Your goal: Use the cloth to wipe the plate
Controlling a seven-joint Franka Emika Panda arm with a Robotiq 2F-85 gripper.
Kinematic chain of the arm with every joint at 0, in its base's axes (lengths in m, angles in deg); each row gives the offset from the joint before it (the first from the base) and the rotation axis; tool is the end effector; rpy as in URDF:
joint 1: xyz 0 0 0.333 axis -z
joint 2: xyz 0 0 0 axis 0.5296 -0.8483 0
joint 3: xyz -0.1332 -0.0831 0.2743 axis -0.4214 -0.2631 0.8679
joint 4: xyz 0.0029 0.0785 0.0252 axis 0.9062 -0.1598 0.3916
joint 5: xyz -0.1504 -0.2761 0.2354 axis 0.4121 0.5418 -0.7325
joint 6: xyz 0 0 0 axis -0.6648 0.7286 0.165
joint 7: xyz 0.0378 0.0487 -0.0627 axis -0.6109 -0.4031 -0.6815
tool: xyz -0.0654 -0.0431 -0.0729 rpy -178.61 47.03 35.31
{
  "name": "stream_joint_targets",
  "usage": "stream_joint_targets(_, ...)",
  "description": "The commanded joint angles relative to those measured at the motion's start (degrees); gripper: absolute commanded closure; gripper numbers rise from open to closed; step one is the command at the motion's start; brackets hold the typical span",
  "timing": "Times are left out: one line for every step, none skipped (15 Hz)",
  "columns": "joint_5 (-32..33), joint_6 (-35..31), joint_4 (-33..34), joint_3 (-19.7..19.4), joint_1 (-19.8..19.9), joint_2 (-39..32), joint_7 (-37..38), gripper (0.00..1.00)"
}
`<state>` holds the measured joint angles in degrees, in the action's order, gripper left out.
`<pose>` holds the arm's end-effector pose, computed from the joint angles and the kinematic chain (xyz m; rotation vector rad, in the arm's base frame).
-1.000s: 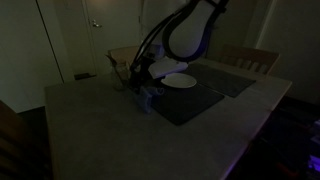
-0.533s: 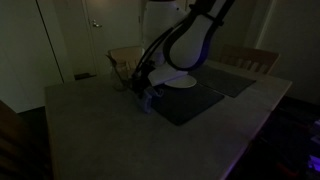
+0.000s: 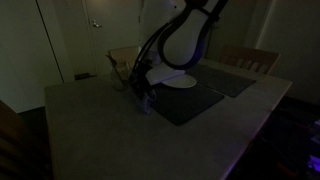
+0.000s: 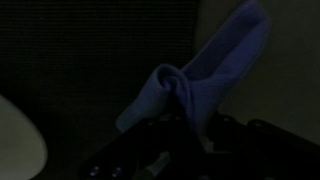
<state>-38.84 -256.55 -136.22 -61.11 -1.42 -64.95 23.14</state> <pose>0.5474 0.2615 0.1583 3.1064 0.0425 0.4600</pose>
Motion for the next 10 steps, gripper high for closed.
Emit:
stream_joint_targets(-3.66, 6.94, 1.95, 7.54, 7.17, 2.06, -11.35, 1.00)
stream_joint_targets(-4.59, 10.37, 2.90, 8.97, 8.95, 2.78, -13.88, 1.00)
stream_joint_targets(-4.72, 13.08, 3.93, 9.27, 9.69, 2.98, -15.36, 1.00)
stream_joint_targets(-4.57, 16.31, 5.06, 9.60, 10.60, 3.48, -16.77, 0.98)
stream_joint_targets(-3.92, 19.17, 6.06, 9.43, 10.98, 3.82, -17.46, 0.98)
stream_joint_targets(-3.10, 22.72, 7.18, 9.10, 11.34, 4.20, -18.09, 0.98)
stream_joint_targets(-2.14, 26.46, 8.37, 8.56, 11.46, 4.60, -18.14, 0.98)
stream_joint_targets(-1.11, 30.05, 9.40, 8.24, 11.74, 4.97, -18.21, 0.98)
stream_joint_targets(-0.14, 32.97, 10.31, 8.12, 12.13, 5.15, -18.08, 0.98)
stream_joint_targets(0.89, 36.02, 11.15, 8.08, 12.67, 5.48, -18.18, 0.98)
